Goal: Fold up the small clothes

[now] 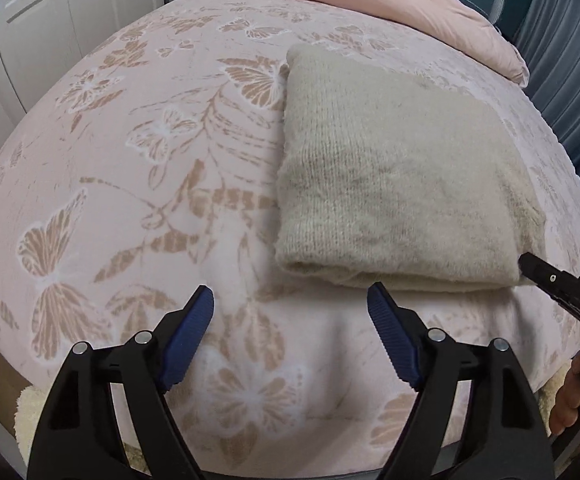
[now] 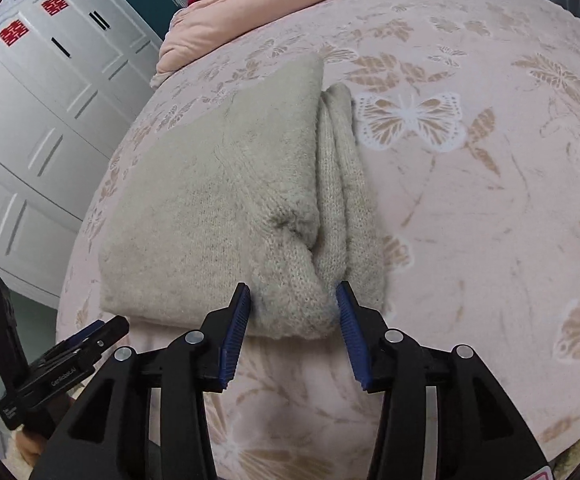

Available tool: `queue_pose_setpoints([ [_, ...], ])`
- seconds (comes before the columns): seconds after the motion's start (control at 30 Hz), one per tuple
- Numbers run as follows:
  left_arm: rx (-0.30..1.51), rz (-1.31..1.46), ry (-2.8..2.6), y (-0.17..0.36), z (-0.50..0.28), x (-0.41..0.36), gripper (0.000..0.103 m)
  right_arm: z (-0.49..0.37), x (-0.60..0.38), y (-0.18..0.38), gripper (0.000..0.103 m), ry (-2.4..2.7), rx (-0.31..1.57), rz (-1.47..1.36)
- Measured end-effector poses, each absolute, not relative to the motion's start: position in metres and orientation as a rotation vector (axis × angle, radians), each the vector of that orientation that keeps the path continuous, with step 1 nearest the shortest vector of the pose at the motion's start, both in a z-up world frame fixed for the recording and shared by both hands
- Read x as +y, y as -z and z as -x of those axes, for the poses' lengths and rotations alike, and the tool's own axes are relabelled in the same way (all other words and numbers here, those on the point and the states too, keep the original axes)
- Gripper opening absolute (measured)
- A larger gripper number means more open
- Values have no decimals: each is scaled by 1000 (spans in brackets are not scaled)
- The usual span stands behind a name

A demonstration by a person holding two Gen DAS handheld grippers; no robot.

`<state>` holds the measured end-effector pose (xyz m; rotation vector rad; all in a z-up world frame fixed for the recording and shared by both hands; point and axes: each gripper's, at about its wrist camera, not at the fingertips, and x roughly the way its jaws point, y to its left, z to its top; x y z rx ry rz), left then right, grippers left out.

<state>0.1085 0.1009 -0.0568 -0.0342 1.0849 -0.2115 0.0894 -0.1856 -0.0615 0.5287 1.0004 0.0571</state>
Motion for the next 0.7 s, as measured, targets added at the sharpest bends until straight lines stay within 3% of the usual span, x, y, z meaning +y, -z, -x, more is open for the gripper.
queue_pose_setpoints([
  [0.03, 1075, 20, 214, 56, -112, 98, 77, -93, -186, 56, 19, -77, 993, -548],
  [0.07, 1069, 7, 208, 56, -116, 95, 69, -95, -187, 44, 16, -87, 957, -557],
  [0.1, 1070, 10, 224, 56, -119, 93, 50, -95, -189, 29, 13, -95, 912, -555],
  [0.17, 1081, 52, 243, 52, -124, 95, 25, -94, -194, 4, 11, -94, 850, -543],
  [0.27, 1087, 40, 216, 51, -124, 97, 11, -103, -207, 31, 11, -45, 949, -509],
  [0.33, 1127, 47, 208, 65, -124, 100, 11, -109, -208, 79, 11, -37, 1093, -487],
  [0.37, 1150, 50, 198, 72, -123, 102, 11, -104, -207, 85, 11, -41, 1078, -490],
  [0.53, 1152, 33, 174, 74, -114, 104, 13, -91, -207, 53, 24, -11, 1004, -541],
  [0.63, 1134, 28, 182, 61, -105, 108, 13, -77, -206, 19, 25, 15, 904, -505],
  [0.7, 1097, 29, 194, 44, -97, 110, 19, -77, -198, 0, 23, -13, 864, -456],
])
